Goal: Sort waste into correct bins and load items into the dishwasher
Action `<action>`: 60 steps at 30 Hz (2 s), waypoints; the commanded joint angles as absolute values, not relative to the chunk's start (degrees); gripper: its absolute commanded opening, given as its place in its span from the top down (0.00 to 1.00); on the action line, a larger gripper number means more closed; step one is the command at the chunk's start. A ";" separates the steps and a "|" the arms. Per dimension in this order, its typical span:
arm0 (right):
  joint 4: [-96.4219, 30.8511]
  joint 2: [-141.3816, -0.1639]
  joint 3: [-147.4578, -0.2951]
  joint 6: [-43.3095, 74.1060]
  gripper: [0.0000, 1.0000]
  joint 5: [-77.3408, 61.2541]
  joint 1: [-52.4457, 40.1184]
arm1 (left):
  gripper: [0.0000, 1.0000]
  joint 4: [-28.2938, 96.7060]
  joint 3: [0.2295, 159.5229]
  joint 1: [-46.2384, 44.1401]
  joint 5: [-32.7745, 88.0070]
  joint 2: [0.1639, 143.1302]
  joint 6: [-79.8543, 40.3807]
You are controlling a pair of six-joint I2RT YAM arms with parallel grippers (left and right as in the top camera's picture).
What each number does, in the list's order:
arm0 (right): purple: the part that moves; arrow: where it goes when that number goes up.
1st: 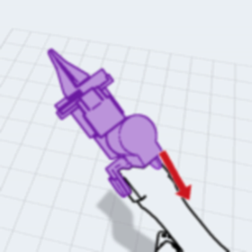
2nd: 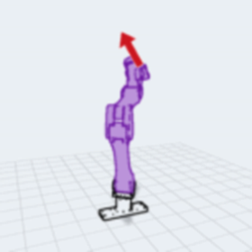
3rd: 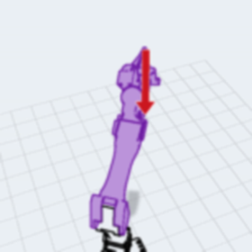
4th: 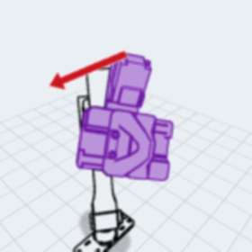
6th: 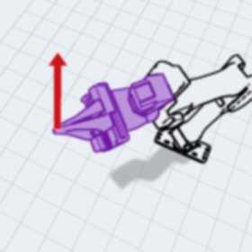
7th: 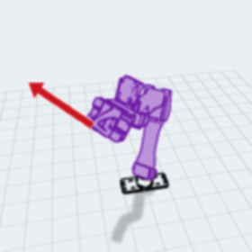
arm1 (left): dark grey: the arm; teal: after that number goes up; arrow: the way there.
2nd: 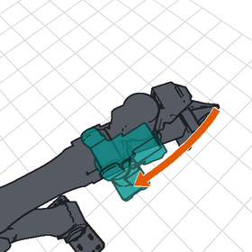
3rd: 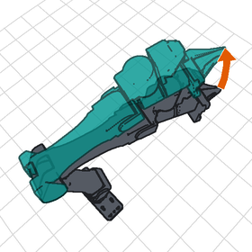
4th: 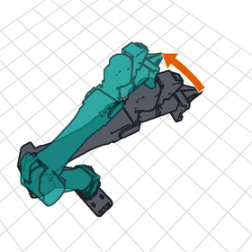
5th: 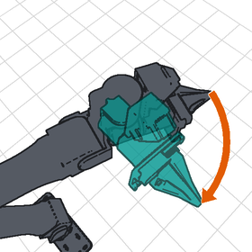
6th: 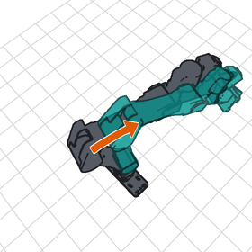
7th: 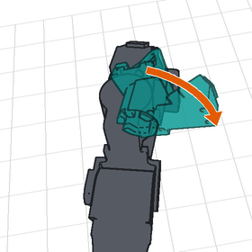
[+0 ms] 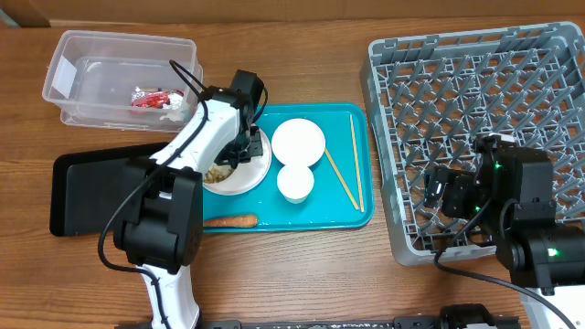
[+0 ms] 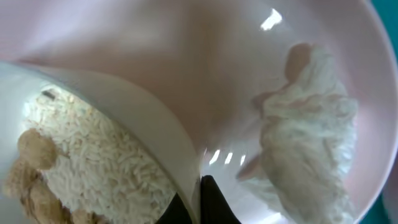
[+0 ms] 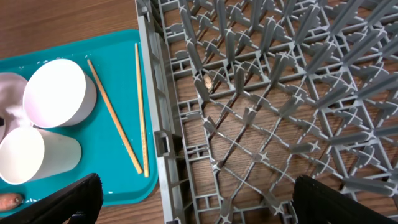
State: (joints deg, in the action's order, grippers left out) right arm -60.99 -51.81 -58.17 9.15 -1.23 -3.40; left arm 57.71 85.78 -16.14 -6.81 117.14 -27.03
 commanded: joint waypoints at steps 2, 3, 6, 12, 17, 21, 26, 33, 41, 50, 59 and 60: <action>-60.80 -51.64 -59.61 8.97 0.00 -0.91 -3.25 | 0.96 65.58 96.40 -16.12 -6.39 117.01 -27.68; -60.82 -51.64 -59.61 8.97 0.00 -0.91 -3.25 | 0.96 67.16 98.37 -16.05 -6.28 116.97 -27.73; -60.88 -51.62 -59.61 8.97 0.00 -0.91 -3.25 | 0.96 71.11 103.15 -15.33 -4.23 115.98 -27.88; -60.99 -51.62 -59.61 8.95 0.00 -0.89 -3.25 | 0.96 76.05 103.39 -9.96 3.49 111.46 -27.83; -60.99 -51.62 -59.61 8.95 0.00 -0.86 -3.25 | 0.95 79.66 103.33 -2.35 10.35 107.90 -22.48; -61.04 -51.62 -59.61 8.97 0.00 0.38 -3.25 | 0.96 80.34 102.28 2.90 15.81 106.85 -19.00; -61.08 -51.62 -59.61 8.97 0.00 0.38 -3.25 | 0.96 78.11 97.17 9.76 25.04 105.82 -13.02; -61.06 -51.64 -59.61 8.97 0.00 0.38 -3.25 | 0.96 73.21 89.06 21.41 45.17 105.69 0.69; -61.06 -51.64 -59.61 8.97 0.00 0.38 -3.25 | 0.96 68.90 78.17 30.96 61.25 105.75 8.80; -61.06 -51.64 -59.61 8.99 0.00 0.38 -3.25 | 0.96 61.98 68.36 40.64 72.95 108.05 8.78; -61.47 -51.64 -59.61 8.97 0.00 0.38 -3.25 | 0.96 65.10 68.34 42.52 80.44 108.77 8.82; -61.47 -51.64 -59.61 8.99 0.00 0.38 -3.25 | 0.96 65.34 68.34 42.52 80.44 108.77 8.80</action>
